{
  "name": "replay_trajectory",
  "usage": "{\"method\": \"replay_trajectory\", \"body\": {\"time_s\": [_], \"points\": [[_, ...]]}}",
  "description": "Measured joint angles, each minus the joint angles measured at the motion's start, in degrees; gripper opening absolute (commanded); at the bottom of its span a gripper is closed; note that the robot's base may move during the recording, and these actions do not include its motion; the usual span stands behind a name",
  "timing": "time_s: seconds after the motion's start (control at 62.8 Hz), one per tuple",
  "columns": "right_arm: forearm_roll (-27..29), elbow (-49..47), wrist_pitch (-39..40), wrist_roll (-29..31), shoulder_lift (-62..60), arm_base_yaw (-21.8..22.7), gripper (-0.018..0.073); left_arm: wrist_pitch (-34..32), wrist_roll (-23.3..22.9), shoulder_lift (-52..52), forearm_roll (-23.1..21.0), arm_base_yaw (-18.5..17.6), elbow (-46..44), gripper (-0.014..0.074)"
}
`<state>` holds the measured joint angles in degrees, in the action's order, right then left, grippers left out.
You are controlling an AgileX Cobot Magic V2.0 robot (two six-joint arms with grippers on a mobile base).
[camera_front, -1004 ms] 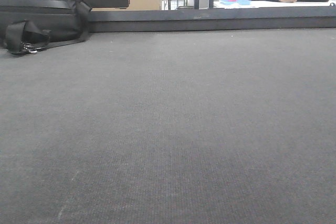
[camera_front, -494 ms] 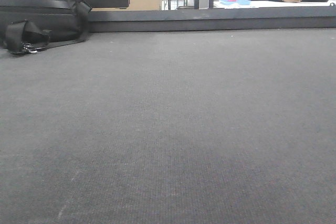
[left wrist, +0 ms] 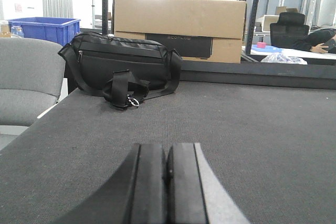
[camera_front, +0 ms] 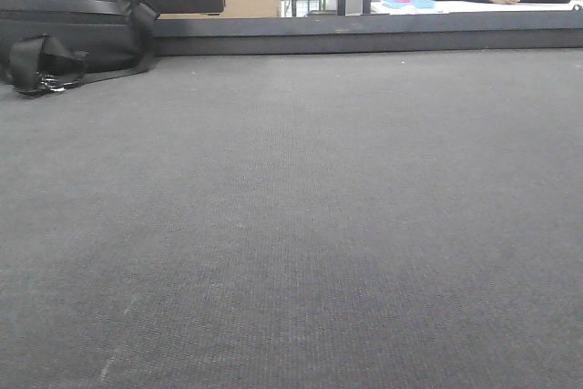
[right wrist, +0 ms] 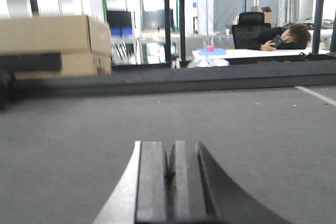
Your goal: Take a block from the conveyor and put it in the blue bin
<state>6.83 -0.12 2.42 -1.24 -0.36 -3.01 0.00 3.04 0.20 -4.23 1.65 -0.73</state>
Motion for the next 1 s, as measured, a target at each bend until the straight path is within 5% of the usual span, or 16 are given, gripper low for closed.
{"method": "replay_trajectory", "body": {"time_s": [0.143,0.35,0.797,1.004], "points": [[4.9,-7.2,-8.0,-0.1,0.0,0.0,-0.0162,7.1,0.0,0.0,0.1,0.0,-8.2,-0.0111],[3.1,-21.6,-18.6,-0.1,5.0,0.0,-0.0162,21.1,0.0,6.1,1.8,0.0,-25.4,-0.0111],[-0.8,-51.2,-57.4,0.4,43.8,0.0,-0.0162,54.1,0.0,46.2,1.3,0.0,-54.5,-0.0111],[-1.2,-56.6,-66.2,1.2,58.8,0.0,-0.0162,58.3,0.0,59.5,0.9,0.0,-59.4,-0.0111]]}}
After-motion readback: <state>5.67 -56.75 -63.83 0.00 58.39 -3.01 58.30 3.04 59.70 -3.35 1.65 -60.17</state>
